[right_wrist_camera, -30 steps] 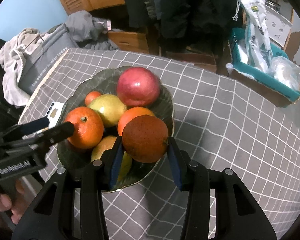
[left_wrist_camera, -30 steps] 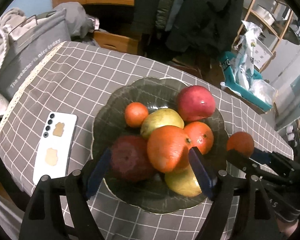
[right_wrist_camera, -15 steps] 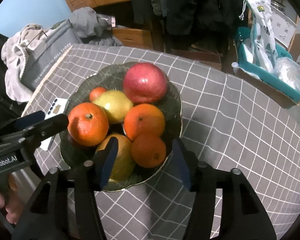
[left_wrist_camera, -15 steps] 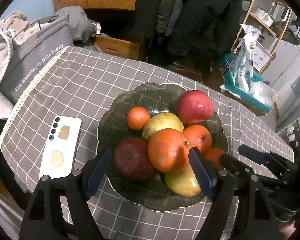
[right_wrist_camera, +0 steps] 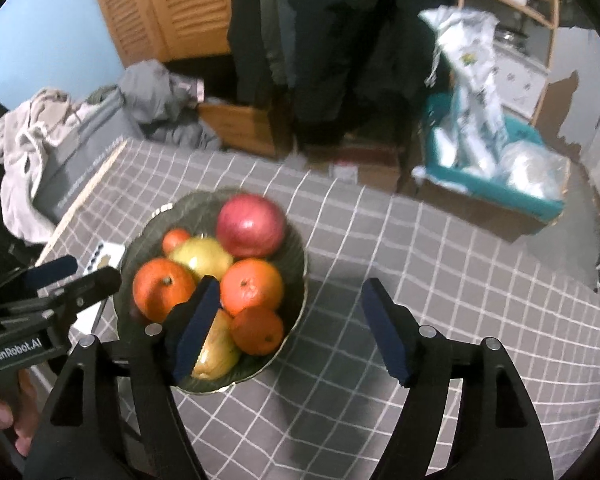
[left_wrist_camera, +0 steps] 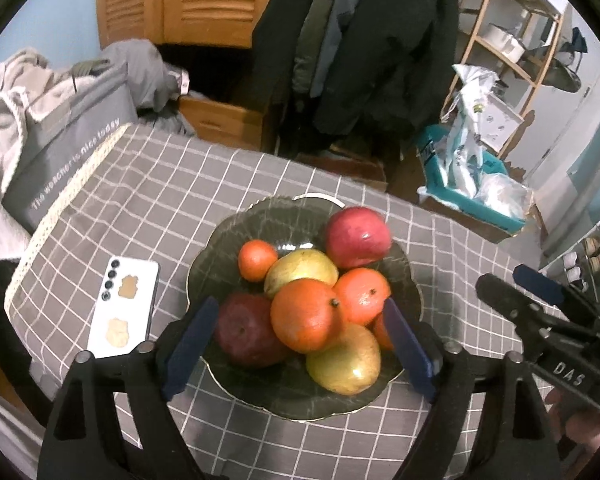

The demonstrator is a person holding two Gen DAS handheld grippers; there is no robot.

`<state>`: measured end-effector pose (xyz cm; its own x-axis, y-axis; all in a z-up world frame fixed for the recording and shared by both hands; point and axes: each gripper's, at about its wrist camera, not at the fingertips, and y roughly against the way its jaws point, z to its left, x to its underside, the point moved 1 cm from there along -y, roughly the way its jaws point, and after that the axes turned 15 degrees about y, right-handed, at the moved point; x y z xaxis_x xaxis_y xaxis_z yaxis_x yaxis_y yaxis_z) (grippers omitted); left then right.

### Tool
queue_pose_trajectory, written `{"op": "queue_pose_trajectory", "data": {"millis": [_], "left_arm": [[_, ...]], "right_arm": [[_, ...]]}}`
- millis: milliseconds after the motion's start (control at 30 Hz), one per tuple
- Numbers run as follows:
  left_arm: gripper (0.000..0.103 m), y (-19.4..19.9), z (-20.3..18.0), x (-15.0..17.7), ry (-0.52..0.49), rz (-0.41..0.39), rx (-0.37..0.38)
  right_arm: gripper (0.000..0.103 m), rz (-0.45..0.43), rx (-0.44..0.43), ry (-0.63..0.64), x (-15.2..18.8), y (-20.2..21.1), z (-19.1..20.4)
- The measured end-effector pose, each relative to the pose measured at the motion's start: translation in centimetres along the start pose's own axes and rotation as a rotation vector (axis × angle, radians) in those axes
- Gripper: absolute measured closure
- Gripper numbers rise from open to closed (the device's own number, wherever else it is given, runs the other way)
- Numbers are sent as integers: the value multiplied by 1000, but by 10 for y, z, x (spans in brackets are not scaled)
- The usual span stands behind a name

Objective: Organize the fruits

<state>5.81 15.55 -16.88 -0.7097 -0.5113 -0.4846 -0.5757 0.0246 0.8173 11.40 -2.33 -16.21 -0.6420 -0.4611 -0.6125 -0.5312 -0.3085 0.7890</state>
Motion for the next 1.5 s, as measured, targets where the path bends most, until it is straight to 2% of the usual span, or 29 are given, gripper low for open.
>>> {"op": "queue_pose_trajectory", "data": {"millis": [300,433,500,1067,1233,1500], "left_arm": [[16,30,-19,-4,-42,-63,28],[3,47,-28,-5,-61,-103,50],[2,55,-33,-5,-72,-128,61],[0,126,-58,-10,-132,-312,102],[0,140,-66,-8,-153,-368,105],[0,158,-73,-7,-168,-431,111]], "right_arm": [[18,-103,94,-16,-8,55,-14],[16,-139,147,-15,-10,80,-18],[16,-160,161,-17,-10,93,-20],[16,-320,316,-18,2,188,-36],[15,-365,385,7,7,209,-36],[15,-421,426,-19,17,231,-48]]}}
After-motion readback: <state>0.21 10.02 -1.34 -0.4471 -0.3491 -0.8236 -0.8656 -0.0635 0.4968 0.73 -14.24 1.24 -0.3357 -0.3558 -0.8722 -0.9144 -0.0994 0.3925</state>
